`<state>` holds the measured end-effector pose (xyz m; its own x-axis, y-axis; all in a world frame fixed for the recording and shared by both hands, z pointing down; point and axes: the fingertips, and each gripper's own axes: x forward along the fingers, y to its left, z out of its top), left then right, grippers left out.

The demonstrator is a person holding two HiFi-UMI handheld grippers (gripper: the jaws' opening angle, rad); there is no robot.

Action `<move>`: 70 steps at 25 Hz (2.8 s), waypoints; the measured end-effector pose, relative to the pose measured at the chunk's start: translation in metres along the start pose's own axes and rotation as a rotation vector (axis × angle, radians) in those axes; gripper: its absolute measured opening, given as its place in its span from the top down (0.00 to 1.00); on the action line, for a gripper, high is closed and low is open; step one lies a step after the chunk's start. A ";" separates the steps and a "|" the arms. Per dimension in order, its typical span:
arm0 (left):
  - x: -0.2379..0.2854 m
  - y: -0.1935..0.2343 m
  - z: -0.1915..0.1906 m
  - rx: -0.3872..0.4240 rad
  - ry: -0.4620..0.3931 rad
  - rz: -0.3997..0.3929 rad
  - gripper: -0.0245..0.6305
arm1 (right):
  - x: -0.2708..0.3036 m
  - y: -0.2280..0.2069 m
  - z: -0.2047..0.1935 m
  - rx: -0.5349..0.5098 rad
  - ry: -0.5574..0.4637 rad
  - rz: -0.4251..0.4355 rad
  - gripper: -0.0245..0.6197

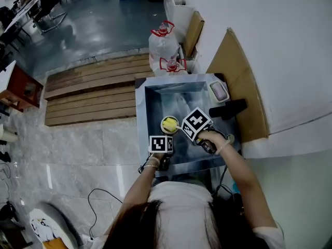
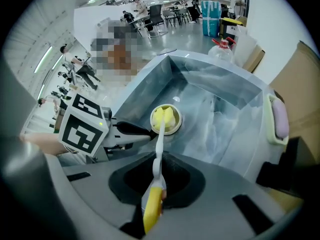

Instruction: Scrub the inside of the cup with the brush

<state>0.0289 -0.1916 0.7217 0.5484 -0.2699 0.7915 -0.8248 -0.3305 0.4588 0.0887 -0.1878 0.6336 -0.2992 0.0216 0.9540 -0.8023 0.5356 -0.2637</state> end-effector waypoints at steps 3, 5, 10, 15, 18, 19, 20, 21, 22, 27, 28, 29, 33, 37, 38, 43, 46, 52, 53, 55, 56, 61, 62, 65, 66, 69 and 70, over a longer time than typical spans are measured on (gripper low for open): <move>-0.008 -0.004 0.002 0.018 -0.002 -0.017 0.87 | -0.003 0.002 -0.002 0.016 -0.021 -0.001 0.88; -0.012 -0.004 0.004 0.034 -0.008 -0.019 0.87 | -0.003 0.002 -0.003 0.024 -0.036 -0.006 0.88; -0.023 -0.005 0.006 0.055 -0.033 -0.029 0.87 | -0.008 0.004 -0.006 0.050 -0.079 -0.012 0.88; -0.036 -0.009 0.012 0.080 -0.070 -0.044 0.87 | -0.014 0.006 -0.009 0.091 -0.131 -0.012 0.88; -0.048 -0.016 0.019 0.103 -0.100 -0.059 0.87 | -0.019 0.005 -0.010 0.108 -0.172 -0.038 0.88; -0.053 -0.019 0.022 0.111 -0.113 -0.064 0.87 | -0.022 0.006 -0.010 0.118 -0.190 -0.045 0.88; -0.058 -0.020 0.025 0.120 -0.126 -0.067 0.87 | -0.024 0.006 -0.010 0.127 -0.208 -0.053 0.88; -0.064 -0.022 0.028 0.130 -0.139 -0.070 0.87 | -0.026 0.007 -0.010 0.136 -0.226 -0.062 0.88; -0.069 -0.023 0.030 0.140 -0.150 -0.072 0.87 | -0.028 0.007 -0.010 0.144 -0.244 -0.072 0.88; -0.090 -0.024 0.034 0.179 -0.188 -0.078 0.87 | -0.037 0.010 -0.011 0.194 -0.348 -0.123 0.89; -0.094 -0.023 0.034 0.185 -0.197 -0.075 0.88 | -0.039 0.010 -0.010 0.199 -0.372 -0.138 0.89; -0.098 -0.023 0.036 0.195 -0.209 -0.071 0.89 | -0.042 0.010 -0.009 0.199 -0.398 -0.154 0.89; -0.117 -0.025 0.042 0.247 -0.251 -0.070 0.92 | -0.051 0.016 -0.008 0.190 -0.491 -0.207 0.89; -0.135 -0.032 0.046 0.292 -0.290 -0.086 0.93 | -0.057 0.027 -0.011 0.235 -0.546 -0.225 0.89; -0.138 -0.033 0.047 0.299 -0.299 -0.089 0.93 | -0.059 0.028 -0.012 0.243 -0.561 -0.232 0.89; -0.158 -0.039 0.049 0.340 -0.343 -0.104 0.95 | -0.071 0.038 -0.015 0.278 -0.636 -0.279 0.88; -0.171 -0.043 0.049 0.371 -0.376 -0.105 0.95 | -0.077 0.045 -0.020 0.308 -0.668 -0.300 0.89; -0.198 -0.051 0.055 0.413 -0.464 -0.099 0.95 | -0.087 0.058 -0.027 0.334 -0.729 -0.320 0.89; -0.202 -0.053 0.057 0.418 -0.477 -0.097 0.95 | -0.089 0.059 -0.027 0.331 -0.735 -0.325 0.89; -0.210 -0.055 0.060 0.422 -0.505 -0.093 0.95 | -0.092 0.061 -0.029 0.325 -0.750 -0.335 0.89; -0.214 -0.056 0.061 0.421 -0.519 -0.091 0.95 | -0.093 0.063 -0.029 0.324 -0.759 -0.338 0.89; -0.236 -0.066 0.066 0.422 -0.588 -0.067 0.95 | -0.106 0.070 -0.033 0.302 -0.812 -0.344 0.89; -0.239 -0.068 0.067 0.420 -0.603 -0.060 0.95 | -0.110 0.070 -0.034 0.292 -0.819 -0.350 0.89; -0.248 -0.075 0.066 0.406 -0.638 -0.049 0.95 | -0.120 0.072 -0.040 0.267 -0.840 -0.361 0.89; -0.251 -0.077 0.065 0.406 -0.647 -0.045 0.95 | -0.123 0.074 -0.042 0.262 -0.849 -0.361 0.89; -0.261 -0.086 0.060 0.412 -0.675 -0.030 0.95 | -0.134 0.078 -0.049 0.251 -0.882 -0.356 0.89; -0.264 -0.089 0.058 0.413 -0.684 -0.026 0.95 | -0.137 0.080 -0.051 0.249 -0.893 -0.354 0.89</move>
<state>-0.0347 -0.1436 0.4485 0.6398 -0.7085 0.2977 -0.7666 -0.6161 0.1812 0.0918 -0.1047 0.4893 -0.2189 -0.8042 0.5526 -0.9755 0.1935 -0.1047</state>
